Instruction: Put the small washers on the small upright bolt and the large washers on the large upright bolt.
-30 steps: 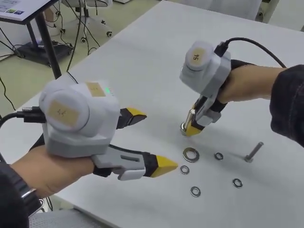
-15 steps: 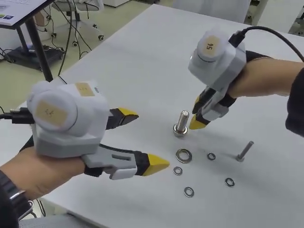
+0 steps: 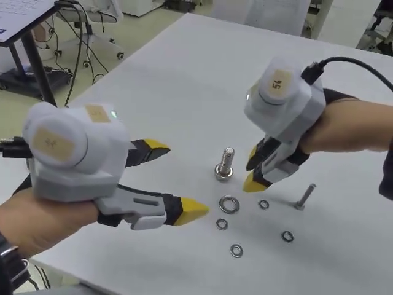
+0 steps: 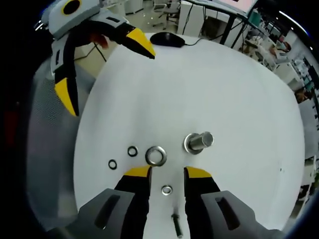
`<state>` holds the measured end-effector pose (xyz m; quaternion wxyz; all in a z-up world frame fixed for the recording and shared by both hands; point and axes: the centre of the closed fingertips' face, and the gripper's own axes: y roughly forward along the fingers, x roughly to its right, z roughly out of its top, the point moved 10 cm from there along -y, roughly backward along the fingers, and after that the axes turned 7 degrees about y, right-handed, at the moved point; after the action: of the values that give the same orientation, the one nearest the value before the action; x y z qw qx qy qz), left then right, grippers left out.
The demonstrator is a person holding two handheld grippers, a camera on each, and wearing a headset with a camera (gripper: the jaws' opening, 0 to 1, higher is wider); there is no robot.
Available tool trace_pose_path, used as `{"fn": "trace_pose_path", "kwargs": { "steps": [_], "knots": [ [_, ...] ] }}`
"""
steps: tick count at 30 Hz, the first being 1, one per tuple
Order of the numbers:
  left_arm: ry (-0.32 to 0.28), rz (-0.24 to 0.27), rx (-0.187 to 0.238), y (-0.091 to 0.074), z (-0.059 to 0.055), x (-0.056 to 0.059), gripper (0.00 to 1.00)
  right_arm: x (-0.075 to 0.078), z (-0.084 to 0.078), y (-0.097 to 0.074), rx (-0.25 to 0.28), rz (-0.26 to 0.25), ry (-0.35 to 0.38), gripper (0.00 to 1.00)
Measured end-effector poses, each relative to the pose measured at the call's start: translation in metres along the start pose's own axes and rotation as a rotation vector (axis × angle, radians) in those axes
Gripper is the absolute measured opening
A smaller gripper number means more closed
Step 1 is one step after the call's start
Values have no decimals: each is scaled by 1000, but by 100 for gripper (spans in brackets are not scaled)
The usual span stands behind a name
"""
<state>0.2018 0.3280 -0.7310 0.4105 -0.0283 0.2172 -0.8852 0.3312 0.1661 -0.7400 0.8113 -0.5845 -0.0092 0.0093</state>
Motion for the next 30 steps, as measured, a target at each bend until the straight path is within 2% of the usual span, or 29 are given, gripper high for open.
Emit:
{"fn": "trace_pose_path", "kwargs": {
  "steps": [6,14,24,30],
  "knots": [
    [4,8,3,-6,0,-6,68,-7,2,22,-23,26,-3,27],
    [7,21,-2,-14,-3,-12,68,-6,1,40,-60,22,-27,27],
    [29,30,-16,-21,-3,-22,68,-8,4,47,-68,24,-41,27],
    [50,37,-20,-26,0,-30,68,-8,3,46,-63,33,-18,27]
  ]
}}
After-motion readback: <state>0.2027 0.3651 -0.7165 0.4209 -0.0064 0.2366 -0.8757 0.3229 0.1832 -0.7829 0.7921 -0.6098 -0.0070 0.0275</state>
